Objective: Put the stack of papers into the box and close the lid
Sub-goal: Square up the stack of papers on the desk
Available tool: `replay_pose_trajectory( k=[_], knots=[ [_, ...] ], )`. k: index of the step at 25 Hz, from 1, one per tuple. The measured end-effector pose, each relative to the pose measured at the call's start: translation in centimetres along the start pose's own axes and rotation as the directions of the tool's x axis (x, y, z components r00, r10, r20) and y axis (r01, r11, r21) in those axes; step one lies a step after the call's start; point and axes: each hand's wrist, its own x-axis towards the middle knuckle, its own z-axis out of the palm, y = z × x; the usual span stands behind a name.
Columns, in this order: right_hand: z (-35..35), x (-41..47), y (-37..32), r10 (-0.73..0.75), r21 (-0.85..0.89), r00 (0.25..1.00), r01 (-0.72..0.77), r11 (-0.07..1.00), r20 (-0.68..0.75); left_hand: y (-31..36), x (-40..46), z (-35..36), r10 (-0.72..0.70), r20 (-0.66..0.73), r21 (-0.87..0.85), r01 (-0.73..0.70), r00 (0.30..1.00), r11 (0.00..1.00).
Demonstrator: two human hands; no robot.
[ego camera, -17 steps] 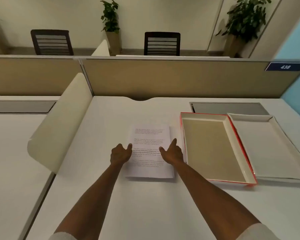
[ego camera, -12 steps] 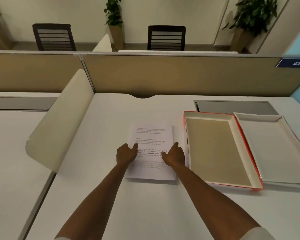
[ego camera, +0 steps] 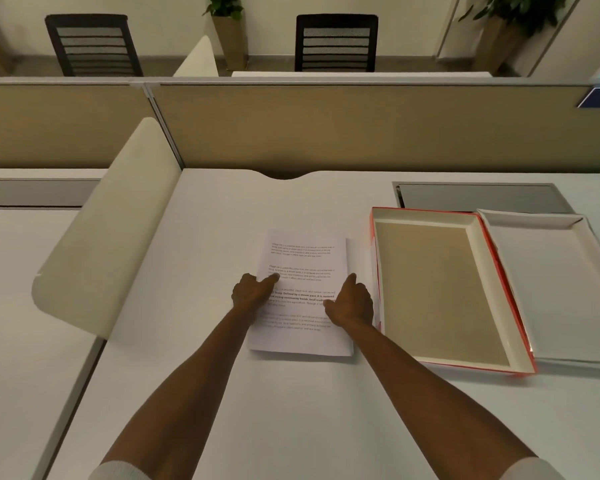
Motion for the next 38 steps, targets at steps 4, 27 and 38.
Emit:
replay_pose_trajectory(
  k=[4, 27, 38],
  knots=[
    [0.3, 0.2, 0.2, -0.002, 0.003, 1.000, 0.002, 1.000, -0.003, 0.3, -0.6, 0.8, 0.081, -0.039, 0.108, -0.077, 0.996, 0.991],
    [1.3, 0.6, 1.0, 0.006, 0.082, 1.000, -0.004, 0.997, -0.023, 4.3, 1.3, -0.7, 0.048, 0.371, -0.211, 0.034, 0.927, 0.977],
    [-1.8, 1.8, 0.6, 0.050, 0.852, 0.989, -0.147, 0.502, 0.140, 1.8, -2.2, -3.1, 0.353, 0.323, -0.432, -0.195, 0.878, 0.880]
  ],
)
